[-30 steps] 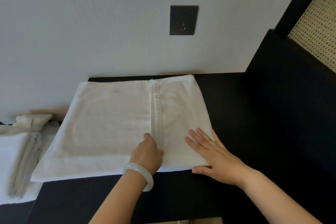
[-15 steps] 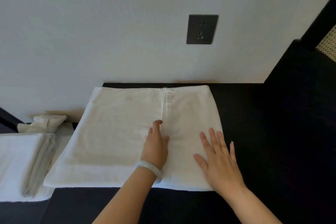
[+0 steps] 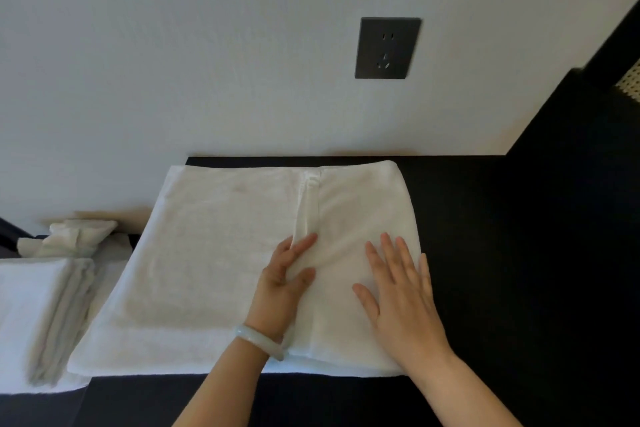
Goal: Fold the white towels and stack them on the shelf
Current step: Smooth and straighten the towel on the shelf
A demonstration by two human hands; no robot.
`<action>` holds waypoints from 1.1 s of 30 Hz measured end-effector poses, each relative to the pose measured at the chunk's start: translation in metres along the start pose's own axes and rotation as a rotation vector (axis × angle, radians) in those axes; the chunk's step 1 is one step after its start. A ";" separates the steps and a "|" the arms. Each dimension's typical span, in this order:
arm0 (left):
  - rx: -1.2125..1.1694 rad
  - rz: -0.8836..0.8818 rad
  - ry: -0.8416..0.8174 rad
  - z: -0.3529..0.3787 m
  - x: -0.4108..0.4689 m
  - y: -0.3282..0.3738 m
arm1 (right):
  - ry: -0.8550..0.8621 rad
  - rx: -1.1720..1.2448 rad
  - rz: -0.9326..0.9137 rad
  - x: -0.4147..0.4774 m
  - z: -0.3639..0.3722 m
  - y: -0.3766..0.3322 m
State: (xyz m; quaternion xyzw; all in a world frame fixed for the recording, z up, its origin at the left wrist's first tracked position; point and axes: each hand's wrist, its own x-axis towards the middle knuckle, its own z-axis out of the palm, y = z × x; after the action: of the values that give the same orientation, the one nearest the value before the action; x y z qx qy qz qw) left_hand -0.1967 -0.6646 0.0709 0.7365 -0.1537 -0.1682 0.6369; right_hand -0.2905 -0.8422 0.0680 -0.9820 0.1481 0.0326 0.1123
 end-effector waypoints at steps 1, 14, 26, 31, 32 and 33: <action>0.166 0.008 -0.016 -0.001 0.001 -0.001 | -0.032 0.005 -0.007 -0.001 0.002 -0.001; 1.165 0.000 -0.073 0.002 0.014 -0.019 | -0.005 -0.004 -0.075 0.052 0.000 0.014; 1.073 0.066 -0.169 0.117 0.008 -0.001 | -0.013 -0.145 0.016 0.025 -0.022 0.135; 0.673 0.053 -0.012 0.131 0.010 0.011 | 0.202 0.050 0.002 0.052 -0.051 0.104; 0.574 0.011 0.017 0.129 0.010 0.013 | 0.185 0.198 0.000 0.065 -0.056 0.089; 0.497 -0.049 0.036 0.126 0.013 0.015 | 0.113 0.327 0.019 0.079 -0.060 0.072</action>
State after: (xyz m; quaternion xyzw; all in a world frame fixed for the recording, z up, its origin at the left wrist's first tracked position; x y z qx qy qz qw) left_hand -0.2413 -0.7836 0.0688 0.8769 -0.1609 -0.1275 0.4347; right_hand -0.2350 -0.9455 0.1032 -0.9496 0.1665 -0.0460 0.2617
